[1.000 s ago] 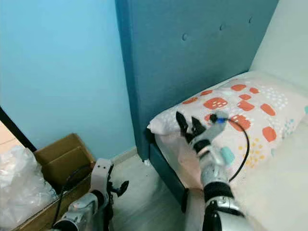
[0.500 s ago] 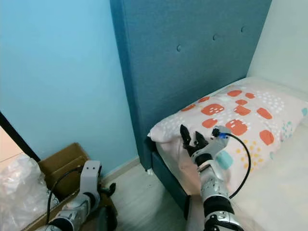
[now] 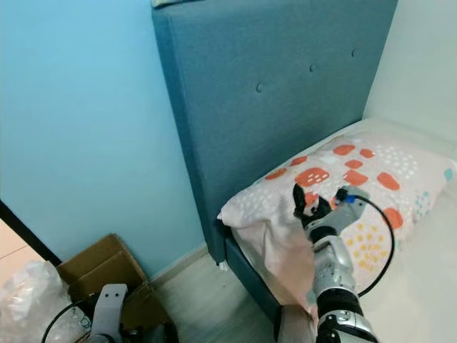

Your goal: Clean up the room

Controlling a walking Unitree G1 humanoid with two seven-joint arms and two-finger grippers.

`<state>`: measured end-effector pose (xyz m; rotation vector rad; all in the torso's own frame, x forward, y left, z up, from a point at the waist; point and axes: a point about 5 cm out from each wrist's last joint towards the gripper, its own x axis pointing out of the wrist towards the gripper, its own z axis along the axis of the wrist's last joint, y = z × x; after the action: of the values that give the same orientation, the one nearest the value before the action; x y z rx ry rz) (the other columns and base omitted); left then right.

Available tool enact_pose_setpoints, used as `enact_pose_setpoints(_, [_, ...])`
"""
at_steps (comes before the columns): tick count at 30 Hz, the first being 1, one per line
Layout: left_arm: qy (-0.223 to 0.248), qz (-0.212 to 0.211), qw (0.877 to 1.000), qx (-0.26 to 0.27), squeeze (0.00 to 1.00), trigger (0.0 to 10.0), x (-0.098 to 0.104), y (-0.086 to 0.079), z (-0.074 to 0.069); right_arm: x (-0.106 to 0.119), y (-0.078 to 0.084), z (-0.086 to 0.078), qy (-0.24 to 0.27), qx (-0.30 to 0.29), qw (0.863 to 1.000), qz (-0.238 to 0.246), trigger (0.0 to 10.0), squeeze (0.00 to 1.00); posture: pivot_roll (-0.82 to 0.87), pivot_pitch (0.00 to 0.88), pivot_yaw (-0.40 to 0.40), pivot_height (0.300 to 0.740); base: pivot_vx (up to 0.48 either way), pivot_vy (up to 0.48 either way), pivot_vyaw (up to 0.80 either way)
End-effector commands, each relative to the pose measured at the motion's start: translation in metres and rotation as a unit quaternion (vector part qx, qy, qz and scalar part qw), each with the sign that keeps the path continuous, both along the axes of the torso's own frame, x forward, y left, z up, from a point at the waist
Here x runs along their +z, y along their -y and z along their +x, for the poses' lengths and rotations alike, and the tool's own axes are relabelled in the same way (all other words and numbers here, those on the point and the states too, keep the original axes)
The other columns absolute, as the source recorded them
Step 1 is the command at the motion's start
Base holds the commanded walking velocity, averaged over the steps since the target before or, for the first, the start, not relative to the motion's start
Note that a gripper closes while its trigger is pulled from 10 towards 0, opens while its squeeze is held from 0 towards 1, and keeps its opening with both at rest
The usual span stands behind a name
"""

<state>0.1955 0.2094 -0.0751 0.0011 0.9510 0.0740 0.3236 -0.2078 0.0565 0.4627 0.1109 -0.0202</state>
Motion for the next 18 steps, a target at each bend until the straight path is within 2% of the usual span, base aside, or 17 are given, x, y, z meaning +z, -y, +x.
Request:
enact_pose_setpoints(1, [-0.005, 0.009, 1.000, 0.001, 0.00, 10.0, -0.0004, -0.0038, -0.0019, -0.0153, -0.0082, -0.0069, -0.036, 0.010, 0.999, -0.008, 10.0, 0.00, 0.03, 0.000, 0.019, 0.621, 0.000, 0.000, 0.00])
enact_pose_setpoints(4, [-0.009, 0.011, 1.000, 0.000, 0.00, 10.0, -0.0004, -0.0039, -0.0017, -0.0188, -0.0111, -0.0083, -0.045, 0.015, 0.999, -0.011, 10.0, 0.00, 0.03, 0.000, 0.014, 0.631, 0.000, 0.000, 0.00])
enact_pose_setpoints(13, [-0.010, 0.008, 1.000, -0.003, 0.00, 10.0, 0.0000, -0.0006, 0.0004, -0.0224, -0.0172, -0.0094, -0.052, 0.029, 0.998, -0.019, 10.0, 0.00, 0.03, 0.000, 0.007, 0.666, -0.480, 0.000, 0.00])
enact_pose_setpoints(18, [-0.014, 0.008, 1.000, -0.010, 0.00, 10.0, -0.0015, 0.0029, -0.0011, -0.0224, -0.0177, -0.0085, -0.052, 0.033, 0.998, -0.025, 10.0, 0.00, 0.03, 0.000, 0.003, 0.681, 0.000, 0.000, 0.00])
